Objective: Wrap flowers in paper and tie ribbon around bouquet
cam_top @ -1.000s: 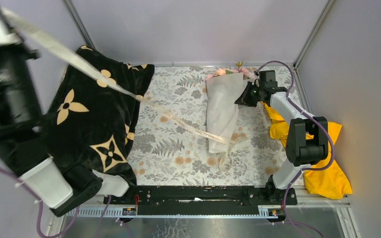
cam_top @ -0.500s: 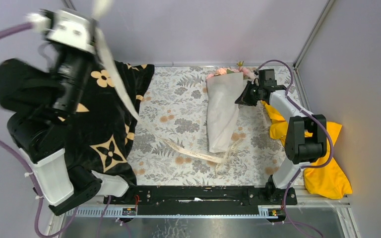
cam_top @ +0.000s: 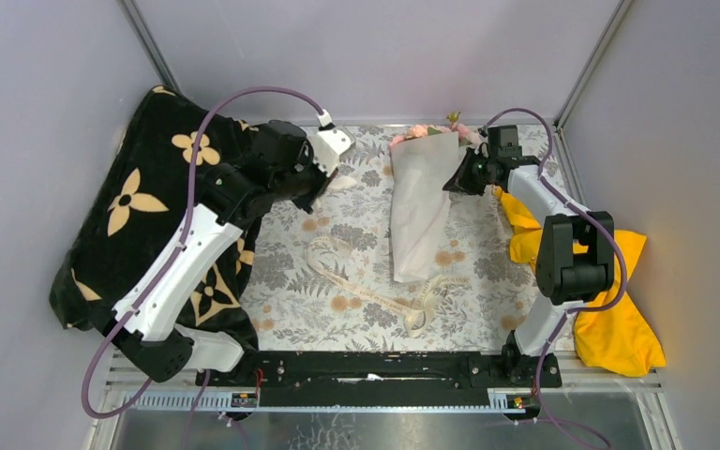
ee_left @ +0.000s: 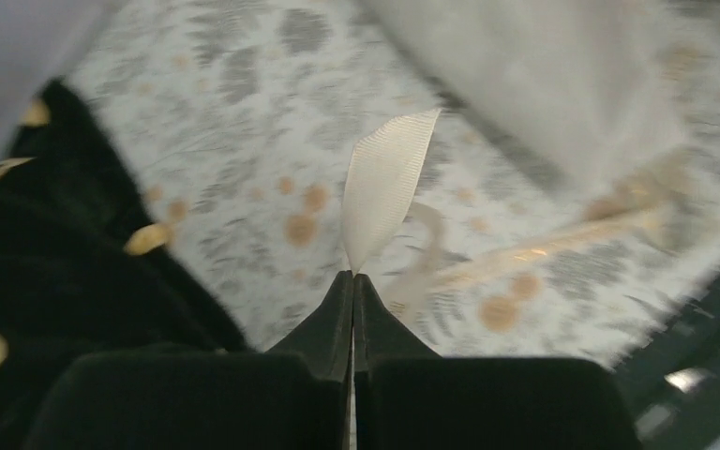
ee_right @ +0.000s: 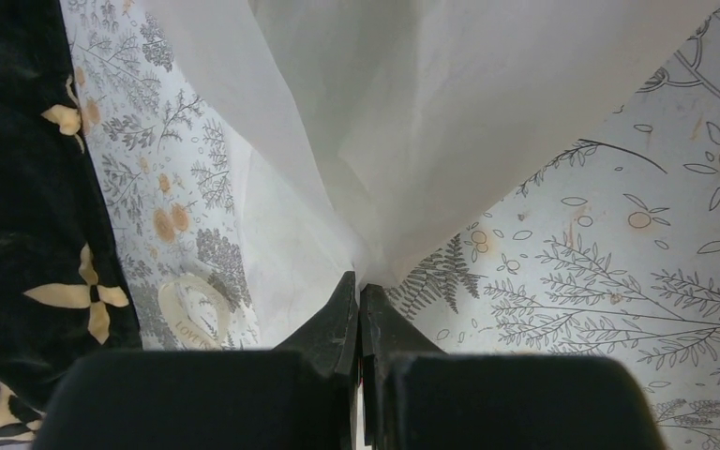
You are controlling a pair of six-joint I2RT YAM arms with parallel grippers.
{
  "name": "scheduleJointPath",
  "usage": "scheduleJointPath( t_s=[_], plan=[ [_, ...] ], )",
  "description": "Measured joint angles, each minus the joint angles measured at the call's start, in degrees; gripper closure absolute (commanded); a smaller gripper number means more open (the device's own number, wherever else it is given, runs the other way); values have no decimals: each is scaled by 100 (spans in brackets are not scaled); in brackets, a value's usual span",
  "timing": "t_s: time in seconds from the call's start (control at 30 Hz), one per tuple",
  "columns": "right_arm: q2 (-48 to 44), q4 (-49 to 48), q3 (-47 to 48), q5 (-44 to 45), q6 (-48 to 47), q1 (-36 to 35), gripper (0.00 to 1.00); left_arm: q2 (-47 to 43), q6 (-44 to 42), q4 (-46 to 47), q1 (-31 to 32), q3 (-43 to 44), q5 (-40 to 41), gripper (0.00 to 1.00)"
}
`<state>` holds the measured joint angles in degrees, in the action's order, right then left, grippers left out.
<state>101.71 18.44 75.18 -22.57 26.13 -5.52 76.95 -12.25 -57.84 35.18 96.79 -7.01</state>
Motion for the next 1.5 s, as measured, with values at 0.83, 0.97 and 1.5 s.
scheduleJointPath(
  t_s=[0.83,0.97,1.5],
  plan=[
    [-28,190,503,-96,116,-11,100,2385,-3615,-479,4304,-92,-605,100],
    [-31,192,501,-98,114,-17,100,2970,-3648,293,4616,-162,111,100],
    [-72,382,501,-264,-87,-22,100,4448,-3032,5191,3681,-177,2817,2]
  ],
)
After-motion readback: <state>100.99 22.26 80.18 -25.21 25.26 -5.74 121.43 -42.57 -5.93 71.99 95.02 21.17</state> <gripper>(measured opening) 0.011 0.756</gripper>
